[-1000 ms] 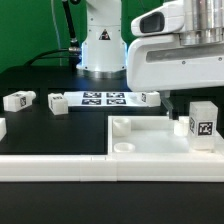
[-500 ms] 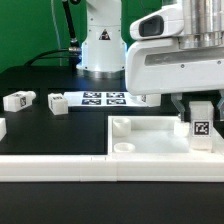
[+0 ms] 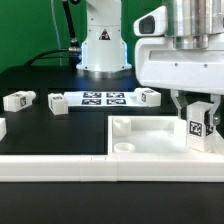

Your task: Assemble square table

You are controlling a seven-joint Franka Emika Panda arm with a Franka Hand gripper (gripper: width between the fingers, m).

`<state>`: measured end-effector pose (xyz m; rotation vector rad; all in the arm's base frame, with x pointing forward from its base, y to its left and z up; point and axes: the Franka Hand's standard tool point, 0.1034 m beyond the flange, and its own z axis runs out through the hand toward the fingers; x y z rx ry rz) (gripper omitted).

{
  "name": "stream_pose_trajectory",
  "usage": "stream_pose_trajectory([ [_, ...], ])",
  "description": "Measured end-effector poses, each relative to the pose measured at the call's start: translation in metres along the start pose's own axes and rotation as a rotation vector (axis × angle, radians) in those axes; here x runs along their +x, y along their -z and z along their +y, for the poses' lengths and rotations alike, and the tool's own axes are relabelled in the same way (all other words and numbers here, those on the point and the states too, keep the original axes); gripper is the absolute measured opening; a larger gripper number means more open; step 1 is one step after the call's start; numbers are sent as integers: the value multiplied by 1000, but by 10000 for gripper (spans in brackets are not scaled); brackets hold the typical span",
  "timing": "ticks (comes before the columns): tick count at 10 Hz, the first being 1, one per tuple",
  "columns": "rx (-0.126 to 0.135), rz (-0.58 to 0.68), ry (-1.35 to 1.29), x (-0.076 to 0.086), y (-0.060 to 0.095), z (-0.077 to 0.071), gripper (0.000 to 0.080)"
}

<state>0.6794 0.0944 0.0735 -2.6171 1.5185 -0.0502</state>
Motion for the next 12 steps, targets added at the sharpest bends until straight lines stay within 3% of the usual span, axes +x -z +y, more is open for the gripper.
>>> stream_pose_trajectory([
  [1,-7,3,-265,-3,0,1,290],
  [3,6,-33,-571,-4,-1,2,290],
  [6,4,-31,-634,-5,-1,1,303],
  [7,-1,-28,-534,-6,-1,2,303],
  [8,-16,-27,-404,-10,-1,3,506],
  [9,-12,-25,-229,-10,1,0,603],
  [11,-10,-25,135,-8,0,1,640],
  [12,-9,-25,154,-8,0,1,647],
])
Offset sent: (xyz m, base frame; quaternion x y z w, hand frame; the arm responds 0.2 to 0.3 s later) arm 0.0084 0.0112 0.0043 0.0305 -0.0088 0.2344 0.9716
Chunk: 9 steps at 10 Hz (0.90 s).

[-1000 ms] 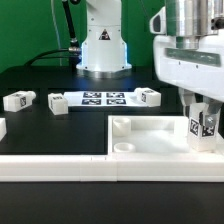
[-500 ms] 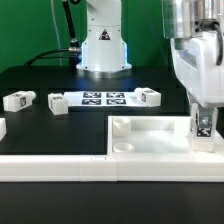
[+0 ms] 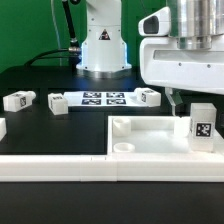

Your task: Assemble square table

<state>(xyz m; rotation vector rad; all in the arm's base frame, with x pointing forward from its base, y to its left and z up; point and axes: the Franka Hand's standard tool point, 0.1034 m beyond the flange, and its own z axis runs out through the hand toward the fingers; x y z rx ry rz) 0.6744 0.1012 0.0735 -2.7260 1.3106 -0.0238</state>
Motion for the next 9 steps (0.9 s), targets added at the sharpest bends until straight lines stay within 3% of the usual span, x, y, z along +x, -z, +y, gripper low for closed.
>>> stream_pose_trajectory([
  [2,-1,1,142,1,0,1,647],
  [3,-13,10,264,1,0,1,649],
  [4,-44,31,470,-1,0,0,649],
  [6,-46,41,745,1,1,-2,649],
  [7,-46,40,722,1,1,-2,522],
  [8,-46,41,708,1,1,-2,522],
  [9,-45,41,692,1,1,-2,380],
])
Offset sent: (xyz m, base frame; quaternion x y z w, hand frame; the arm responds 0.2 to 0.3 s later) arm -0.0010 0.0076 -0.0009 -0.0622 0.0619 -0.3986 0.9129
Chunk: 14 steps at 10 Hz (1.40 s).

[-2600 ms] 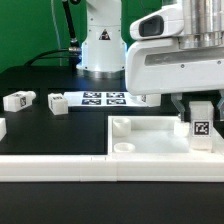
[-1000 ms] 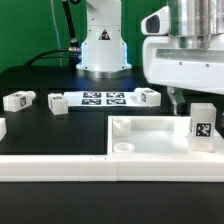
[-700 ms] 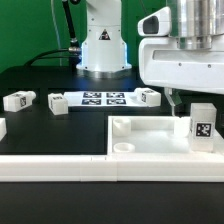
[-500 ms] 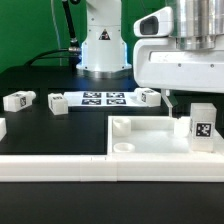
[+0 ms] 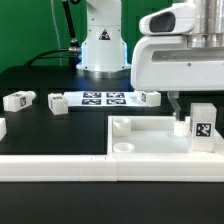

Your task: Assemble square table

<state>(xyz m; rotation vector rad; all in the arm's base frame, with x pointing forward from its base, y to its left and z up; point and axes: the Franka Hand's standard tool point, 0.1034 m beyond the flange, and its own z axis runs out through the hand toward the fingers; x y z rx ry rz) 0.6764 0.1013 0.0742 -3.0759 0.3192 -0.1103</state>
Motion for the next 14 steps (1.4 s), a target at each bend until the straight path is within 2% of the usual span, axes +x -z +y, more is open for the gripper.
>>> stream_pose_trajectory([
  [1,0,0,-34,0,0,0,286],
  [3,1,-1,-152,0,0,0,287],
  [5,-11,3,-443,-1,0,-1,287],
  [8,18,-22,-990,-1,-1,1,287],
  [10,66,-59,-1287,-1,-1,3,288],
  [14,61,-88,-1656,0,-1,2,288],
])
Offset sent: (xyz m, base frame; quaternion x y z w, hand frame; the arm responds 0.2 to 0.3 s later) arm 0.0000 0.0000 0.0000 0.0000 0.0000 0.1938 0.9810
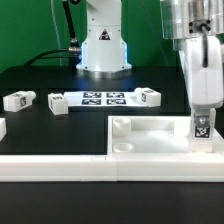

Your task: Assemble square table

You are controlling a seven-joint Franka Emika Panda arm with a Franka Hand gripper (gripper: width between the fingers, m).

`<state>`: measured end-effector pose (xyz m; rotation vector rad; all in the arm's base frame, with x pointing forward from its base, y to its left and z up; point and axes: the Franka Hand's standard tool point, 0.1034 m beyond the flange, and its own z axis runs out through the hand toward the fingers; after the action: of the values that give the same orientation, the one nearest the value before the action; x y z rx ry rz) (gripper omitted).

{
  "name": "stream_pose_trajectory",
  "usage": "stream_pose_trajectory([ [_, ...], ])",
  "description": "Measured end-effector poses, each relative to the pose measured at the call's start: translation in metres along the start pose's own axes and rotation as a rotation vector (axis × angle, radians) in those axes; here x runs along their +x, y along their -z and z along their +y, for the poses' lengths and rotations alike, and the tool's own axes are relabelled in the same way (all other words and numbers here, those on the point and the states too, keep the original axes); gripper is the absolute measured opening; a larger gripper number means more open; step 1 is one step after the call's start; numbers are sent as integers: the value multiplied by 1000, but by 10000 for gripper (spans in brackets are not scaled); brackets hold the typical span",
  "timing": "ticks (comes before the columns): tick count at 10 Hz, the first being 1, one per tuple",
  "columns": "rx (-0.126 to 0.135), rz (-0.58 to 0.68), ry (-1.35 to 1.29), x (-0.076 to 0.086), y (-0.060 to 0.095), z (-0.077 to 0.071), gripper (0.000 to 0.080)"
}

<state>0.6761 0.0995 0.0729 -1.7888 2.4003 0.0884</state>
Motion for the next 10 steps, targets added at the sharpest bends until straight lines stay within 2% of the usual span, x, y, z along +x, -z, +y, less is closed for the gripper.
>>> stream_pose_trajectory([
  [2,0,1,46,0,0,0,294],
  [3,2,1,51,0,0,0,501],
  [4,30,8,244,-1,2,-5,501],
  [5,71,15,451,-4,1,-7,620],
  [6,86,21,557,-8,-3,-2,641],
  [9,78,32,753,-5,-3,-3,647],
  [10,69,46,910,-4,-3,-3,649],
])
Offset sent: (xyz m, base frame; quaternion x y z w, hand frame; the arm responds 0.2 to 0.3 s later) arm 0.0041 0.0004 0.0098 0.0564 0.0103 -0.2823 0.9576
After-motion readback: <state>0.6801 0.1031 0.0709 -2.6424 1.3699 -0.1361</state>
